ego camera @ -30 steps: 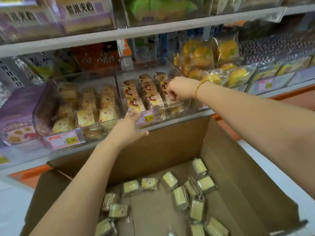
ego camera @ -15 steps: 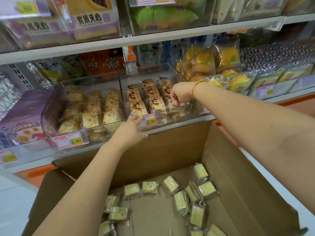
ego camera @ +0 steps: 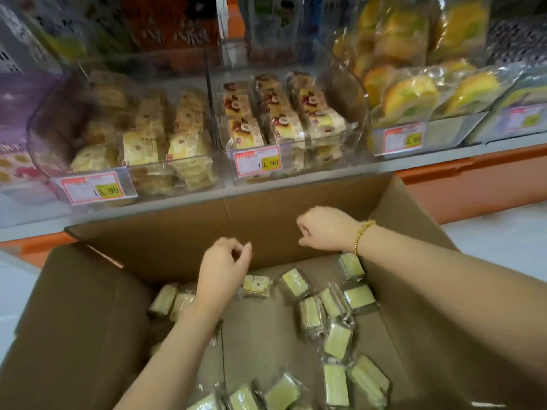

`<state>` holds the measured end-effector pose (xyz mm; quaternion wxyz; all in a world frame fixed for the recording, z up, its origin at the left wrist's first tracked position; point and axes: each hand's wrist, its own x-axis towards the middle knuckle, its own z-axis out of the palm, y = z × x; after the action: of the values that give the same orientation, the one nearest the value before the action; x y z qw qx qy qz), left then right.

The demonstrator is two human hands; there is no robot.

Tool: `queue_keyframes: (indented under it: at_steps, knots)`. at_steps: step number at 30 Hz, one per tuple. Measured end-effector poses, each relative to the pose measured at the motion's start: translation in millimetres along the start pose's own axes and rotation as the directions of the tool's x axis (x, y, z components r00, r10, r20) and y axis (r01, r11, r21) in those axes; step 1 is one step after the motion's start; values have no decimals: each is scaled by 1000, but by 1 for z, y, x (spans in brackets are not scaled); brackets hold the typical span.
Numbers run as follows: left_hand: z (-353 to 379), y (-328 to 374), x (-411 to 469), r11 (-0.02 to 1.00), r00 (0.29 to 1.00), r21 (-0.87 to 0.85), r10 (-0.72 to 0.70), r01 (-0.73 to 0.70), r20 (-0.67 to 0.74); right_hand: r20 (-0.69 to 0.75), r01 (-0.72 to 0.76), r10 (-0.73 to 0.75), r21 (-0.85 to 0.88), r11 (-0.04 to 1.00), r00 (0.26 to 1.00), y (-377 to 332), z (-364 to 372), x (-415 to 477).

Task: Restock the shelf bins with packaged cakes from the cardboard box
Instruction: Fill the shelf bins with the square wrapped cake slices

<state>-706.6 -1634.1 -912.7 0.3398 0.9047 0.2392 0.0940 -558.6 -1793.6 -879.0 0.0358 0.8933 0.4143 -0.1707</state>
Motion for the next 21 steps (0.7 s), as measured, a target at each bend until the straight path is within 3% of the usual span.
queue_keyframes:
  at_steps: [2,5,7,9,12,16,21]
  knots:
    - [32,-35,-2,966,959,-26,-251,256,129,127,-132,116,131,982,985,19,51,24]
    - [76,-90,-4,719,717,-152,-601,678,354,225,-354,291,338,872,930,33,119,48]
    - [99,-114,-8,471,527,-246,-683,847,506,253,-435,357,417,798,899,30,160,60]
    - [118,-124,-10,283,406,-293,-688,913,602,285,-452,355,475,755,891,21,190,69]
    - [142,-123,0,143,361,-371,-691,918,626,310,-489,378,539,686,872,6,223,75]
    - [171,-108,22,70,371,-451,-688,890,624,320,-569,485,611,550,814,9,247,76]
    - [193,-115,37,30,298,-484,-821,874,487,398,-579,429,646,496,811,25,254,86]
